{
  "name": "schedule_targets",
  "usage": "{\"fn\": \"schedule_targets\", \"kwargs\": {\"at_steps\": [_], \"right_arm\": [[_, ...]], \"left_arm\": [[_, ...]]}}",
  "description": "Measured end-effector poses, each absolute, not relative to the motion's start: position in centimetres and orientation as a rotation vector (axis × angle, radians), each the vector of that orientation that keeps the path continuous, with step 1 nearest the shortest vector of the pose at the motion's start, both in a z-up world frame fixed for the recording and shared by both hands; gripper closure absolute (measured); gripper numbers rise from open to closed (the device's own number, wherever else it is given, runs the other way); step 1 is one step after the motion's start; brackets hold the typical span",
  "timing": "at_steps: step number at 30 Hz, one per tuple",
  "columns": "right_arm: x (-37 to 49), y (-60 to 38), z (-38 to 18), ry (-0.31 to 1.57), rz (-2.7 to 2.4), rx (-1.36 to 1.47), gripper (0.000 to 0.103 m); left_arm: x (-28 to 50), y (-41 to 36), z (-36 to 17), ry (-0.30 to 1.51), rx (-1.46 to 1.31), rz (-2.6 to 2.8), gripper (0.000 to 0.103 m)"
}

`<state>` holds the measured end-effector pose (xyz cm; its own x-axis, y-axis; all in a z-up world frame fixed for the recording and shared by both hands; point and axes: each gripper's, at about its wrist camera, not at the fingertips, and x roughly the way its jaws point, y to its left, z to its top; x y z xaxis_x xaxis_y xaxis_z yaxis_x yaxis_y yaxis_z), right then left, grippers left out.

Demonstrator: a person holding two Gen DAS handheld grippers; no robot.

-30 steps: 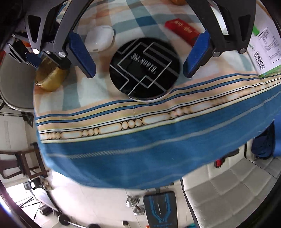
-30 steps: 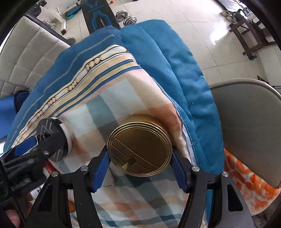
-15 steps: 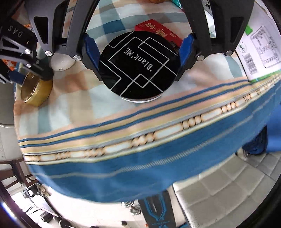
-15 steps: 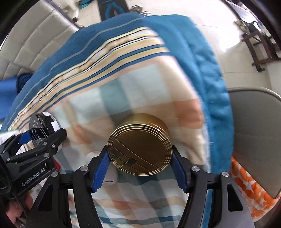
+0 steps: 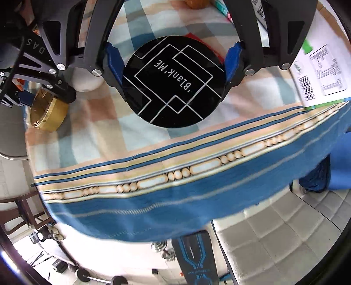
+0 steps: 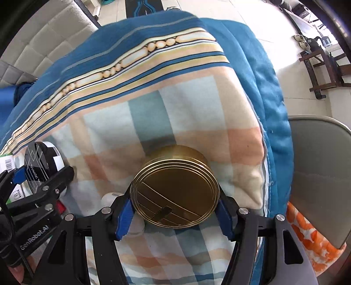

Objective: Organize rigid objects
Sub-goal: 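Carry the black tin and gold tin over the box with both tools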

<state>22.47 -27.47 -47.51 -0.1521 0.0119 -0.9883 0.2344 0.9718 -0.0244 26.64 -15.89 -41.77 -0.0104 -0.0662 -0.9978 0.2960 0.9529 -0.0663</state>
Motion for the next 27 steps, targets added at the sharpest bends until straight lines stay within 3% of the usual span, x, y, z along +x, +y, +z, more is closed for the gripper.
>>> {"fn": "schedule_targets", "kwargs": {"at_steps": [10,20,27], "right_arm": [[19.7,-23.6,-39.7,1.633,-0.139,0.177,0.036],[16.4,-17.4,-30.6,1.526,0.013,0.177,0.036],[15.6,-8.2,-29.1,1.484,0.145,0.147,0.036]], "left_arm": [[21.9,-13.4,-33.8,1.420,0.142,-0.292,0.030],[19.7,-0.2,-26.9,1.313,-0.040,-0.270,0.030],[17.9,11.5,-23.2,1.254,-0.089,-0.172,0.030]]}}
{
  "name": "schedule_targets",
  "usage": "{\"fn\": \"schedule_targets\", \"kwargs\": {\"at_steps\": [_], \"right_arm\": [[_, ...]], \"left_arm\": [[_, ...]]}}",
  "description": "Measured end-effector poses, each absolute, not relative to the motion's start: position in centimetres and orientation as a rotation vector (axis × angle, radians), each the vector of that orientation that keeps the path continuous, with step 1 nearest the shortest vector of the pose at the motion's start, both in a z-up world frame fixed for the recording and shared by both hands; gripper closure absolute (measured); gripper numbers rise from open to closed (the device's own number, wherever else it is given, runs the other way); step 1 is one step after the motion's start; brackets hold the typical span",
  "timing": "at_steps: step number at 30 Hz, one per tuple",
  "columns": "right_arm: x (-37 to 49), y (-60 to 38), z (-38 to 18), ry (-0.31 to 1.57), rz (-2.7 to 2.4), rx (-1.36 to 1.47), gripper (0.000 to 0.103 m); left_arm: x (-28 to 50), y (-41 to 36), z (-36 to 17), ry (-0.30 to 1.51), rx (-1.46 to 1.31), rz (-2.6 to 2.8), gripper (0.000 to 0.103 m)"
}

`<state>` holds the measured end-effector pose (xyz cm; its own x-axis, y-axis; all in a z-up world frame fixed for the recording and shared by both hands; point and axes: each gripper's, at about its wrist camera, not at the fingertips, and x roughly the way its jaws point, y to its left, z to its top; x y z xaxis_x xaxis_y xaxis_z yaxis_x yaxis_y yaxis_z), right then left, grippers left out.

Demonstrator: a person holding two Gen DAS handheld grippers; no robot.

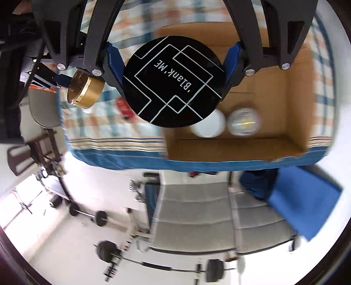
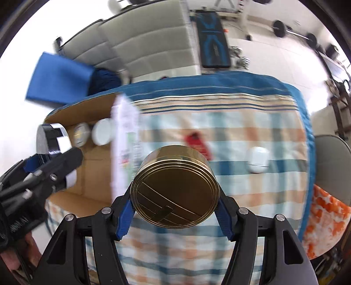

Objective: Organize rigid objects
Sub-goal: 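Carry the black tin and gold tin over the box with both tools, then lower the black tin and gold tin into the box and open both tools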

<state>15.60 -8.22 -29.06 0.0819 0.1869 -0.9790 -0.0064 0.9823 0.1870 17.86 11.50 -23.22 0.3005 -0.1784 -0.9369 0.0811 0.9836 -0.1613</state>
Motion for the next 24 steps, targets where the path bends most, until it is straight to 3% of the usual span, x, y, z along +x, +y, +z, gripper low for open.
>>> {"fn": "schedule_targets", "kwargs": {"at_steps": [7,13,24], "right_arm": [[16.0,3.1,-31.1,1.527,0.219,0.115,0.036],[18.0,8.9,-36.6,1.605,0.169,0.096,0.036],[19.5,12.9,-43.5,1.711,0.072,-0.006,0.036]], "left_arm": [[18.9,22.1,-25.6,1.287,-0.071,-0.051,0.030],[22.0,26.9,-33.3,1.411,-0.054,-0.005,0.030],[25.9,28.3,-42.3,1.547,-0.034,-0.037,0.030]]}}
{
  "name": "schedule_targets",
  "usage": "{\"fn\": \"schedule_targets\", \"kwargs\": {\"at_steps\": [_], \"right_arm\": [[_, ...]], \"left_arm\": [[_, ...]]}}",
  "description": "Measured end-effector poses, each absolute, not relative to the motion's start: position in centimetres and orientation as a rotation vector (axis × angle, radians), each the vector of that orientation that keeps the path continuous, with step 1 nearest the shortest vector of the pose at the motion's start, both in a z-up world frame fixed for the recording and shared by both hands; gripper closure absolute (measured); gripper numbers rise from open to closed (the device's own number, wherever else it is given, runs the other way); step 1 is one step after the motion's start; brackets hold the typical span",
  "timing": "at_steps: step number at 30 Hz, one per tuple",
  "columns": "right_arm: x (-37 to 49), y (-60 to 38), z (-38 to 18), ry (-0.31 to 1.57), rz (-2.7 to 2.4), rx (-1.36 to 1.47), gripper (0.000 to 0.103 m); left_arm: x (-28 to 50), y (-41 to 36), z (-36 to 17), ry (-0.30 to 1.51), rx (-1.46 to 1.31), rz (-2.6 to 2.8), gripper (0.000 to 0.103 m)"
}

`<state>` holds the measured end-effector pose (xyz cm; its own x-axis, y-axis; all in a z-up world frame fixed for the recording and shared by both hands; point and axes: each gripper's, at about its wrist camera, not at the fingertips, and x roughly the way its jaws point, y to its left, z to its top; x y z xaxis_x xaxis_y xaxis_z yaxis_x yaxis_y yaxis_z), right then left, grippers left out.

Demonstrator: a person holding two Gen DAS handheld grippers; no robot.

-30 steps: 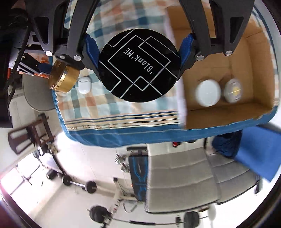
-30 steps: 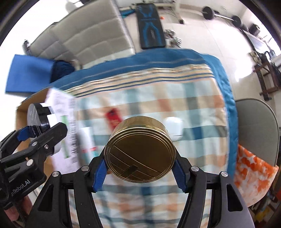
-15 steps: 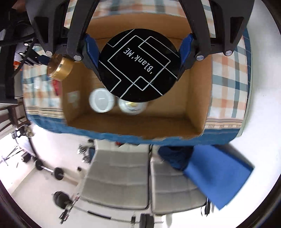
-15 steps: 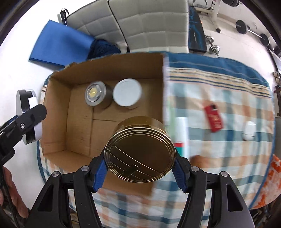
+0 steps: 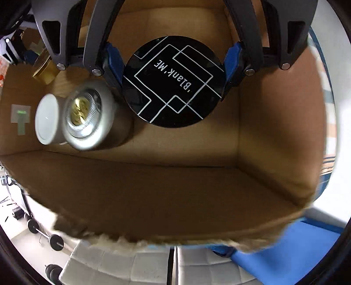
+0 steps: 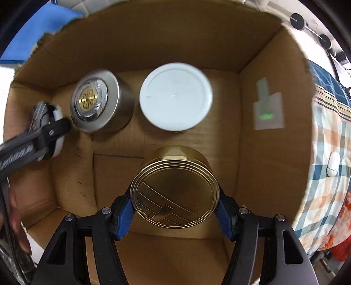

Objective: Organize rigid objects
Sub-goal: 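Lower the black tin and gold tin into the box and open both tools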

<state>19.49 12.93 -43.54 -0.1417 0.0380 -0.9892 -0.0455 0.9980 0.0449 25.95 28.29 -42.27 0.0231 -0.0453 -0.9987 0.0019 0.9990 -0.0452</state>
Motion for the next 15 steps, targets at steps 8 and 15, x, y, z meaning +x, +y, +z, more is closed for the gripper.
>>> {"fn": "schedule_targets", "kwargs": {"at_steps": [8,15], "right_arm": [[20.2,12.9,-46.6,1.752,0.003,-0.023,0.036],[21.2,12.0,-47.9,1.764,-0.035,-0.009,0.036]], "left_arm": [[26.5,28.1,-43.6,1.566,-0.033,-0.060,0.029],[26.7,28.7,-43.7,1.590,-0.055,-0.066,0.029]]}}
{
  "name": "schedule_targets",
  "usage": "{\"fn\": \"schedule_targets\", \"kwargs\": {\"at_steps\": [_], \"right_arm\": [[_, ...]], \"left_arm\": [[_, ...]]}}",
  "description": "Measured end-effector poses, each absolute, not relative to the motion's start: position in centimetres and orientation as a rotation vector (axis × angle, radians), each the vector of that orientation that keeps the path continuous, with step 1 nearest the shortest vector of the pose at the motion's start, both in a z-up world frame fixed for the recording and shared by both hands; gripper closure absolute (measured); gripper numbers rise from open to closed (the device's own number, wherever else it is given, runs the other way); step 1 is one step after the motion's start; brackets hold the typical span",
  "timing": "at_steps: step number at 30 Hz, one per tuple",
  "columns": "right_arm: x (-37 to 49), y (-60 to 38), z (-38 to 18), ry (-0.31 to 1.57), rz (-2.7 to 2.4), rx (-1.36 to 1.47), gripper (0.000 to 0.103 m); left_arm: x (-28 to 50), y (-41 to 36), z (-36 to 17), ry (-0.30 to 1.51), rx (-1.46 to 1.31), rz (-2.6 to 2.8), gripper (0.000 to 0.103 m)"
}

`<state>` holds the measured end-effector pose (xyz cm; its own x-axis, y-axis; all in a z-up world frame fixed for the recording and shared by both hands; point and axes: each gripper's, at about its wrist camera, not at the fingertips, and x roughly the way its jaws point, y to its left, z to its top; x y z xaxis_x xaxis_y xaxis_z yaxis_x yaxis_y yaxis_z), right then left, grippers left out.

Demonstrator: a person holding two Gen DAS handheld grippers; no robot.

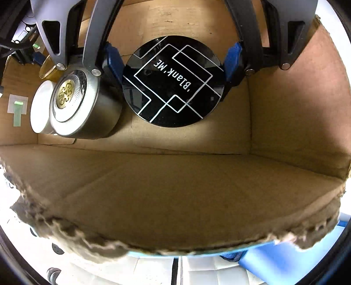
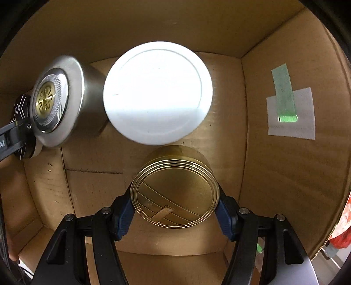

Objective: Organize rigid objects
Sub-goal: 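Lower the black tin and gold tin into the box and open both tools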

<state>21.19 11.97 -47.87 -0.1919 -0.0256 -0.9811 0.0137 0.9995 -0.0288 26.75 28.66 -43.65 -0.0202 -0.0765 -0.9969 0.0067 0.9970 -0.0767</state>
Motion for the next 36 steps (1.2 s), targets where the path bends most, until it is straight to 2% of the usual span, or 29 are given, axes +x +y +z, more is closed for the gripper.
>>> {"fn": "schedule_targets", "kwargs": {"at_steps": [3,7,11,15,17,36], "right_arm": [[21.5,11.6,-47.8,1.763,-0.038,-0.006,0.035],[21.9,11.4,-47.8,1.786,-0.018,0.018,0.027],[21.8,11.0,-47.3,1.790,0.003,0.025,0.015],[21.4,10.9,-45.9,1.784,0.025,0.038,0.007],[20.9,10.6,-45.0,1.779,0.047,0.056,0.001],[13.5,9.2,-33.0,1.554,0.152,0.065,0.000]], "left_arm": [[27.7,29.3,-44.0,1.630,-0.066,-0.073,0.029],[27.6,29.5,-43.4,1.666,-0.084,-0.082,0.024],[27.0,29.7,-41.6,1.665,-0.106,-0.096,0.017],[25.7,29.6,-39.7,1.658,-0.110,-0.100,0.000],[24.7,29.8,-38.6,1.637,-0.093,-0.079,0.000],[13.4,26.5,-26.5,1.322,-0.075,-0.044,0.000]]}}
